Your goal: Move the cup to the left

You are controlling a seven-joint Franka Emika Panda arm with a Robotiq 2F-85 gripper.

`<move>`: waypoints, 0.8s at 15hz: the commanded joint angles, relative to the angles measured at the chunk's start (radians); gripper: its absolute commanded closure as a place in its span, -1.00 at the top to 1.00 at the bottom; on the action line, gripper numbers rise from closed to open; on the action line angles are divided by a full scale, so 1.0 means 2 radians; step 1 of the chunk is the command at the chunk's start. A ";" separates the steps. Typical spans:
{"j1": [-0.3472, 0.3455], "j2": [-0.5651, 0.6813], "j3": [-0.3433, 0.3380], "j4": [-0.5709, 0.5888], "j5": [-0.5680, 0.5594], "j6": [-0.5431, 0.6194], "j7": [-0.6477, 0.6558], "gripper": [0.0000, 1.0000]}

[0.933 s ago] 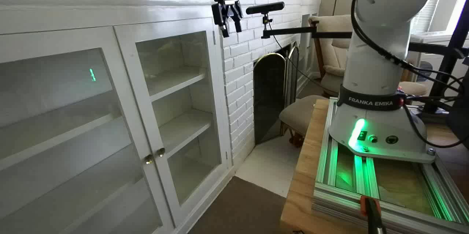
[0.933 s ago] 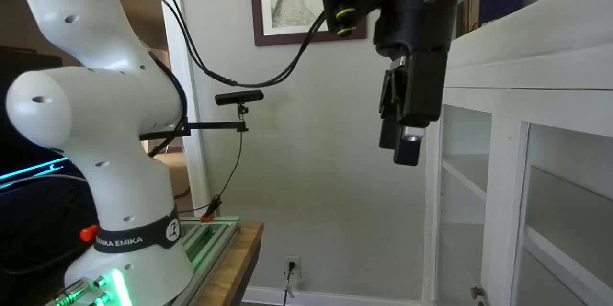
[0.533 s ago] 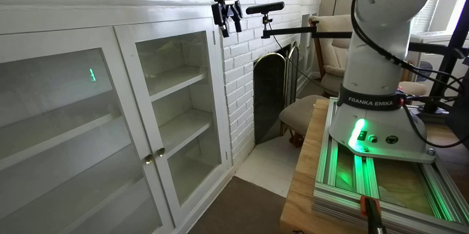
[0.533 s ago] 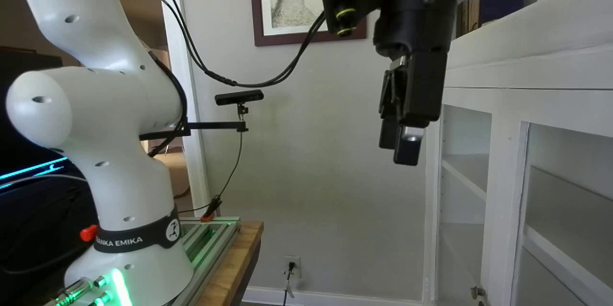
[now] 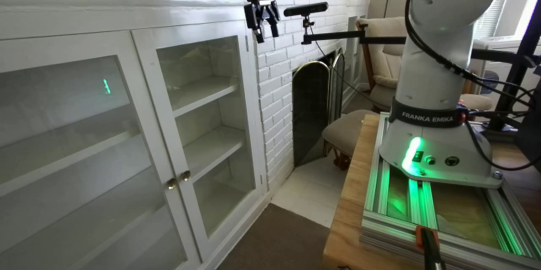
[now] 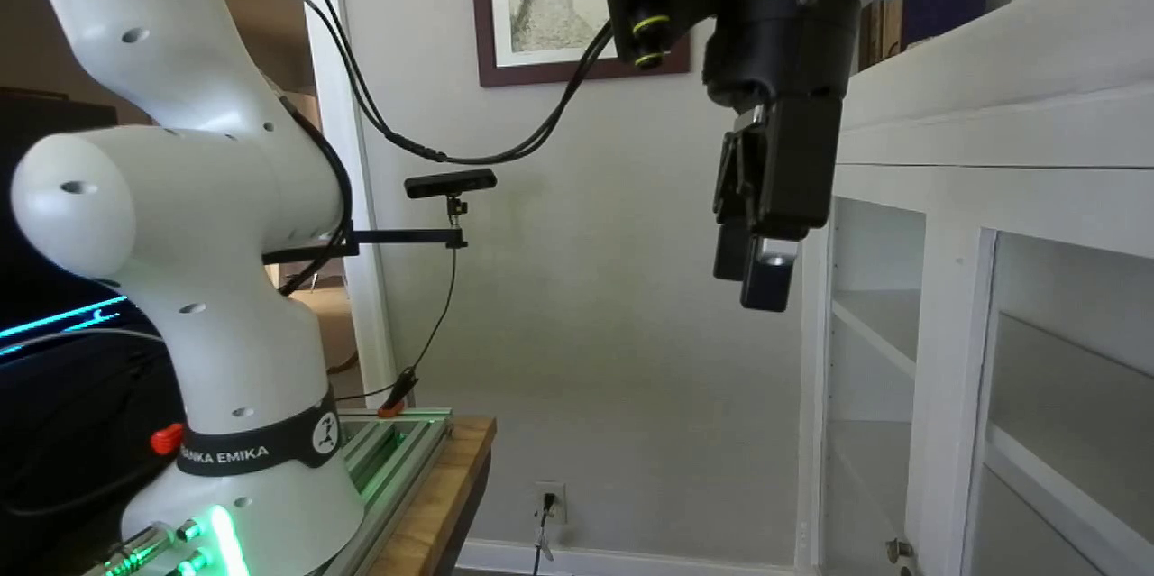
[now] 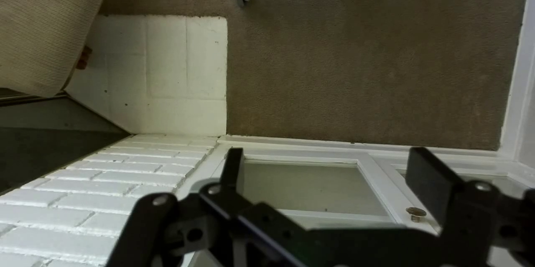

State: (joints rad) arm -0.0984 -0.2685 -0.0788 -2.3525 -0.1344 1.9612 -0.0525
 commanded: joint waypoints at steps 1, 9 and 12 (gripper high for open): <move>0.002 0.000 -0.001 0.001 0.000 -0.001 0.000 1.00; 0.018 -0.034 0.008 0.052 0.028 -0.088 -0.018 1.00; 0.002 0.000 -0.001 0.001 0.000 -0.001 0.000 1.00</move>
State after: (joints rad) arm -0.0984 -0.2685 -0.0788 -2.3525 -0.1344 1.9612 -0.0525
